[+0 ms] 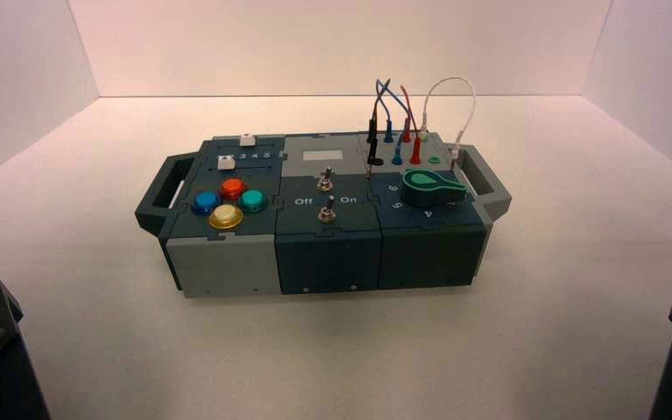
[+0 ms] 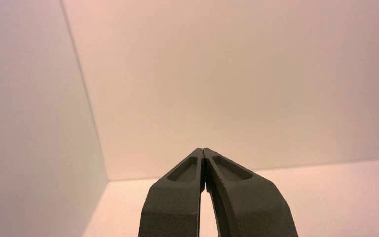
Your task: Rotate the box counterclockwise.
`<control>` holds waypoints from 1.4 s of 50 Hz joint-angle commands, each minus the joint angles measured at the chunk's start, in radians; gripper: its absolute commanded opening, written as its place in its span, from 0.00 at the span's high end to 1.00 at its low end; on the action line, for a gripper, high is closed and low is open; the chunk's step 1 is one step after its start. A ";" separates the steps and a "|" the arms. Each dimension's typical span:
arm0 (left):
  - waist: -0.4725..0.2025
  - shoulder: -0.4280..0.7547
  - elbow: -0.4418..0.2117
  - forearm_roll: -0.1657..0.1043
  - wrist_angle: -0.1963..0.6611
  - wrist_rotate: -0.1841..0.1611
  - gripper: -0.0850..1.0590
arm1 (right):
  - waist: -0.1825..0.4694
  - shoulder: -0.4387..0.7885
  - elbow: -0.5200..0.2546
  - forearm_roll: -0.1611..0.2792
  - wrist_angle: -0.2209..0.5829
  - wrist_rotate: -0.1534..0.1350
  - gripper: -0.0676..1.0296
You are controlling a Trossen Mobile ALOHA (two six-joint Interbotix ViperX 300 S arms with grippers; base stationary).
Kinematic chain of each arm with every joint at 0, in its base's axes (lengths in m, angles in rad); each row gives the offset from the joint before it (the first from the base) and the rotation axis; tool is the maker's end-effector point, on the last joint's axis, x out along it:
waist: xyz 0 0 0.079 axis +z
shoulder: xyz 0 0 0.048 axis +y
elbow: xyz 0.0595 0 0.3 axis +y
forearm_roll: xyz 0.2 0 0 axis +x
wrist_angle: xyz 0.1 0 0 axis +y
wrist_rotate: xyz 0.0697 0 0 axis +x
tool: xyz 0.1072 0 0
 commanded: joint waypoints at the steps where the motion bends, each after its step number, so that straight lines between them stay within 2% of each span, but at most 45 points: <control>1: -0.037 0.049 -0.052 0.002 0.023 0.021 0.95 | 0.046 0.018 -0.048 0.002 0.046 -0.009 0.96; 6: -0.072 0.086 -0.071 0.002 0.057 0.044 0.95 | 0.101 0.032 -0.069 0.002 0.121 -0.014 0.96; 15: -0.121 0.153 -0.124 0.002 0.164 0.049 0.95 | 0.222 0.071 -0.118 0.005 0.285 -0.009 0.96; 20: -0.149 0.204 -0.163 0.002 0.232 0.048 0.95 | 0.298 0.103 -0.146 0.023 0.371 -0.008 0.96; 27: -0.170 0.278 -0.215 0.002 0.314 0.048 0.95 | 0.359 0.140 -0.186 0.067 0.492 -0.006 0.96; 32: -0.183 0.322 -0.245 0.002 0.348 0.048 0.95 | 0.364 0.149 -0.204 0.103 0.563 -0.006 0.96; 49: -0.241 0.546 -0.434 -0.002 0.502 0.048 0.95 | 0.373 0.149 -0.230 0.204 0.764 -0.006 0.96; 57: -0.273 0.664 -0.499 -0.006 0.505 0.044 0.95 | 0.391 0.164 -0.229 0.256 0.847 -0.009 0.96; 66: -0.284 0.776 -0.548 -0.014 0.505 0.043 0.95 | 0.423 0.192 -0.227 0.307 0.887 -0.009 0.96; 70: -0.285 0.833 -0.568 -0.018 0.502 0.043 0.95 | 0.456 0.218 -0.227 0.350 0.899 -0.009 0.96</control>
